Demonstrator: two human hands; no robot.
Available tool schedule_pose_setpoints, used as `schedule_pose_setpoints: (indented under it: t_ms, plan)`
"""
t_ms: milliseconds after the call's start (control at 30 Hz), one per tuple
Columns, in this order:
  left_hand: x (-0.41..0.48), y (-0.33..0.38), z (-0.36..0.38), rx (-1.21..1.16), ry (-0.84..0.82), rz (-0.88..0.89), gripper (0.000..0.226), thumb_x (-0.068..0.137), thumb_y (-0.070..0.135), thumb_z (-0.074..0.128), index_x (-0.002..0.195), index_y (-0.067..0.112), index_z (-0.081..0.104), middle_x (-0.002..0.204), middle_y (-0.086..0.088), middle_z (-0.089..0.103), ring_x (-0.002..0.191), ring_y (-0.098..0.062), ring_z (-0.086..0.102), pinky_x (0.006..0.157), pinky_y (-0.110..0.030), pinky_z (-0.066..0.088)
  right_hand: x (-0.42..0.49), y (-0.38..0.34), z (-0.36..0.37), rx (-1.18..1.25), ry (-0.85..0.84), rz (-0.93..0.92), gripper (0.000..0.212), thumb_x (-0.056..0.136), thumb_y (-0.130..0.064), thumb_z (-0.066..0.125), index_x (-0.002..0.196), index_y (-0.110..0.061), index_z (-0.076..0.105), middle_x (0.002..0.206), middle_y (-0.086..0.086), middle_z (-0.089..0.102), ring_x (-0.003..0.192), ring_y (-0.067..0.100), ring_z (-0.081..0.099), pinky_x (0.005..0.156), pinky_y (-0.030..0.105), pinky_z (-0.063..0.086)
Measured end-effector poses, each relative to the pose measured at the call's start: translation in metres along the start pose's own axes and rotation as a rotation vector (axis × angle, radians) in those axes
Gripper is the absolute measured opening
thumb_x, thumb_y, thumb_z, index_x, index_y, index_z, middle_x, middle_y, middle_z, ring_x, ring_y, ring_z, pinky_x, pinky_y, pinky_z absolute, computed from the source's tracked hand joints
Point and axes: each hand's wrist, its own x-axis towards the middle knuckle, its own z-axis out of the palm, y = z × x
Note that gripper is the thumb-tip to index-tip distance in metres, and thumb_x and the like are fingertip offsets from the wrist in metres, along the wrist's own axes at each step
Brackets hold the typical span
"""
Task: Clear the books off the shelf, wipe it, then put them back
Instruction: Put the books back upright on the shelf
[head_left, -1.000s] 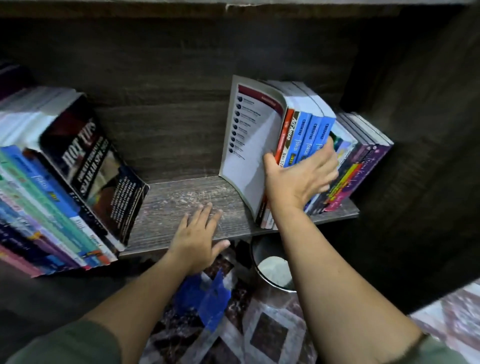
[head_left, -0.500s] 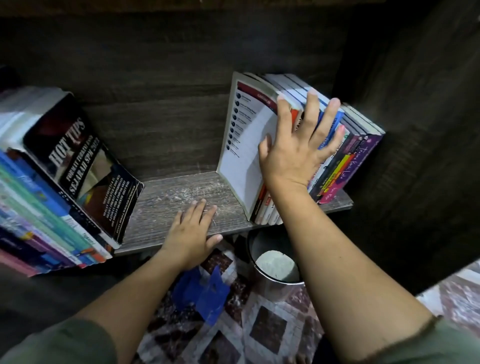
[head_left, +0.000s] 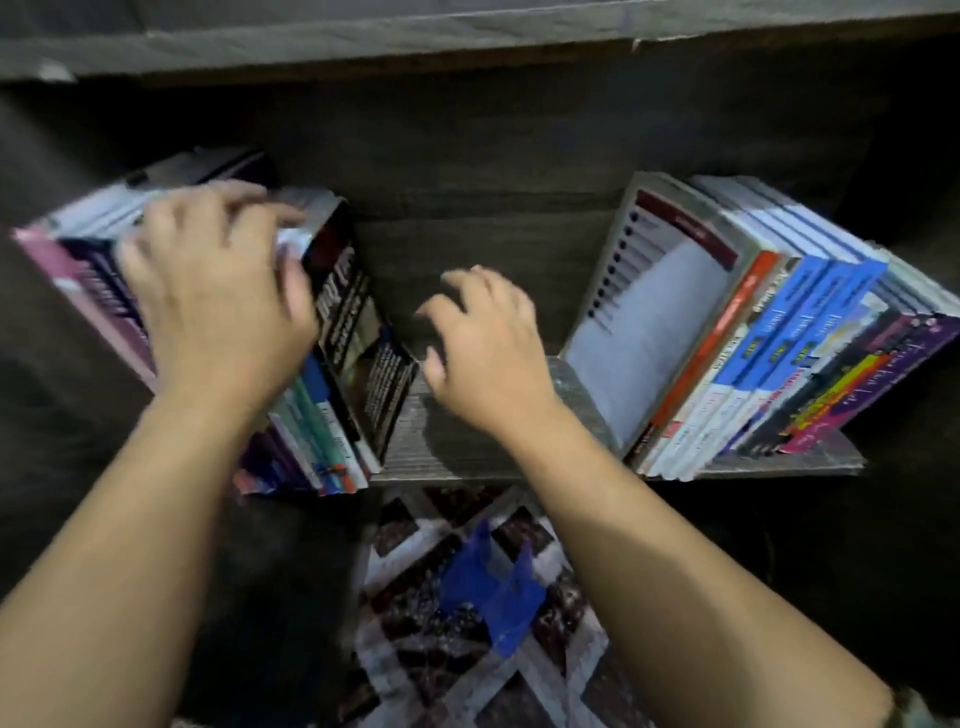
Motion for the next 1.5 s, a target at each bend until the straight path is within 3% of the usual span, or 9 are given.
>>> schedule_pose_setpoints:
  t_ms: [133, 300, 467, 767, 900, 967, 1200, 1333, 1500]
  plan:
    - [-0.012, -0.046, -0.016, -0.027, 0.028, -0.110, 0.029, 0.093, 0.028, 0.044, 0.117, 0.016, 0.056, 0.128, -0.012, 0.049, 0.122, -0.034, 0.043, 0.105, -0.055, 0.031, 0.003, -0.043, 0.021, 0.106, -0.152, -0.064, 0.063, 0.069, -0.028, 0.070, 0.129, -0.016, 0.057, 0.129, 0.011, 0.053, 0.120, 0.033, 0.048, 0.098, 0.045, 0.040]
    - [-0.022, -0.061, -0.021, 0.032, 0.016, 0.019, 0.038, 0.095, 0.023, 0.047, 0.131, 0.013, 0.052, 0.131, -0.015, 0.049, 0.124, -0.034, 0.042, 0.106, -0.046, 0.028, 0.006, -0.082, 0.035, 0.280, -0.189, -0.020, 0.101, 0.075, -0.035, 0.070, 0.154, -0.015, 0.012, 0.155, 0.014, 0.022, 0.136, 0.032, 0.033, 0.105, 0.046, 0.034]
    - [-0.022, -0.065, -0.018, -0.020, 0.051, -0.012, 0.039, 0.093, 0.016, 0.046, 0.132, 0.008, 0.049, 0.132, -0.011, 0.052, 0.124, -0.030, 0.043, 0.107, -0.042, 0.026, 0.017, -0.100, 0.036, 0.267, -0.101, -0.104, 0.105, 0.072, -0.040, 0.076, 0.153, -0.035, 0.010, 0.160, 0.014, 0.000, 0.137, 0.035, 0.031, 0.106, 0.050, 0.039]
    - [-0.022, -0.065, -0.021, -0.061, 0.048, -0.019, 0.043, 0.086, 0.009, 0.048, 0.129, 0.009, 0.052, 0.131, -0.008, 0.053, 0.124, -0.027, 0.044, 0.107, -0.040, 0.028, 0.020, -0.110, 0.040, 0.342, -0.075, 0.005, 0.085, 0.073, -0.026, 0.071, 0.136, -0.043, 0.017, 0.158, 0.010, 0.005, 0.120, 0.040, 0.049, 0.074, 0.046, 0.056]
    - [-0.022, -0.063, -0.020, -0.070, 0.054, -0.034, 0.043, 0.085, 0.009, 0.049, 0.128, 0.009, 0.053, 0.131, -0.008, 0.053, 0.124, -0.027, 0.044, 0.108, -0.042, 0.029, 0.021, -0.113, 0.043, 0.371, -0.099, 0.071, 0.083, 0.076, -0.037, 0.072, 0.135, -0.046, 0.014, 0.156, 0.012, 0.005, 0.125, 0.042, 0.044, 0.082, 0.051, 0.053]
    - [-0.022, -0.063, -0.020, -0.070, 0.052, -0.034, 0.042, 0.087, 0.010, 0.048, 0.128, 0.009, 0.053, 0.131, -0.008, 0.053, 0.124, -0.027, 0.044, 0.108, -0.043, 0.029, 0.023, -0.115, 0.045, 0.415, -0.074, 0.097, 0.081, 0.076, -0.026, 0.070, 0.133, -0.042, 0.014, 0.155, 0.016, 0.007, 0.126, 0.045, 0.042, 0.083, 0.052, 0.053]
    - [-0.026, -0.066, -0.019, -0.022, -0.004, -0.025, 0.051, 0.094, 0.038, 0.052, 0.134, 0.008, 0.047, 0.140, -0.012, 0.045, 0.136, -0.033, 0.033, 0.117, -0.045, 0.018, 0.016, -0.107, 0.063, 0.578, 0.272, 0.258, 0.101, 0.074, -0.010, 0.073, 0.137, -0.041, 0.000, 0.157, 0.018, 0.012, 0.129, 0.036, 0.042, 0.089, 0.044, 0.053]
    - [-0.036, -0.055, -0.008, 0.012, -0.040, -0.167, 0.070, 0.084, 0.043, 0.066, 0.143, 0.018, 0.039, 0.154, -0.030, 0.010, 0.143, -0.047, 0.005, 0.117, -0.049, 0.013, 0.017, -0.110, 0.063, 0.597, 0.192, 0.280, 0.110, 0.077, -0.017, 0.073, 0.137, -0.049, -0.015, 0.154, 0.013, 0.023, 0.124, 0.037, 0.048, 0.090, 0.051, 0.051]
    - [-0.028, -0.044, -0.007, 0.006, -0.006, -0.221, 0.058, 0.078, 0.033, 0.067, 0.132, 0.019, 0.050, 0.151, -0.039, 0.004, 0.139, -0.050, 0.015, 0.113, -0.046, 0.017, 0.020, -0.109, 0.059, 0.600, 0.150, 0.276, 0.106, 0.077, -0.018, 0.071, 0.142, -0.046, -0.009, 0.147, 0.011, 0.031, 0.115, 0.037, 0.054, 0.087, 0.050, 0.052]
